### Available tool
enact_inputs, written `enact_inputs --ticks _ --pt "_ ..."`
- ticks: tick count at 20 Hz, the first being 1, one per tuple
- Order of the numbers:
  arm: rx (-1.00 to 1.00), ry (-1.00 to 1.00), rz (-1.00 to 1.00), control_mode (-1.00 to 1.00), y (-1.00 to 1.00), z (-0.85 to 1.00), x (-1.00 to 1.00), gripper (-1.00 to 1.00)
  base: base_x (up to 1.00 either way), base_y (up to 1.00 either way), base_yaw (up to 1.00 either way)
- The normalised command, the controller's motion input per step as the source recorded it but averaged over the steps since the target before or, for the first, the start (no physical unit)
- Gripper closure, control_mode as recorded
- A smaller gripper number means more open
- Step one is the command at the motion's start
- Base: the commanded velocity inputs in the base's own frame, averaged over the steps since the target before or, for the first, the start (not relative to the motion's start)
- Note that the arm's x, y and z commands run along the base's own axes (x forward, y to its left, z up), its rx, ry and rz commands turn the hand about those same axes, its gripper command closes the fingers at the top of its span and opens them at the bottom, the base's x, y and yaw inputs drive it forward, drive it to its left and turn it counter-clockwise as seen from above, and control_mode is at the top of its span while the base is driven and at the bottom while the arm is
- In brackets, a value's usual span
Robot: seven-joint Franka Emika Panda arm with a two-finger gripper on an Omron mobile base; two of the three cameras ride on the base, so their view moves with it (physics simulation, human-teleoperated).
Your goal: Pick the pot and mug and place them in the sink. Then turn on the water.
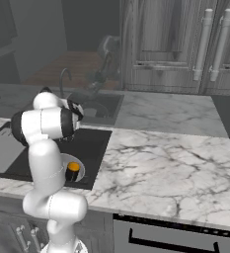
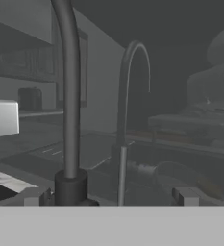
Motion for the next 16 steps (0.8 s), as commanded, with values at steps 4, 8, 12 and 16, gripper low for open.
enact_inputs --ticks 4,8,12,16 --pt "0.01 -0.01 -0.04 -1.0 0.0 -0.12 0.19 -1.0 0.0 0.0 0.0" --pt "0.0 0.0 -0.02 -1.0 0.0 -0.09 0.14 -1.0 0.0 0.0 0.0" --pt "0.0 0.0 0.0 -1.0 0.09 -0.05 0.18 -1.0 0.0 0.0 0.0" --pt "0.0 0.0 0.0 -1.0 0.11 -0.03 0.26 -1.0 0.0 0.0 0.0"
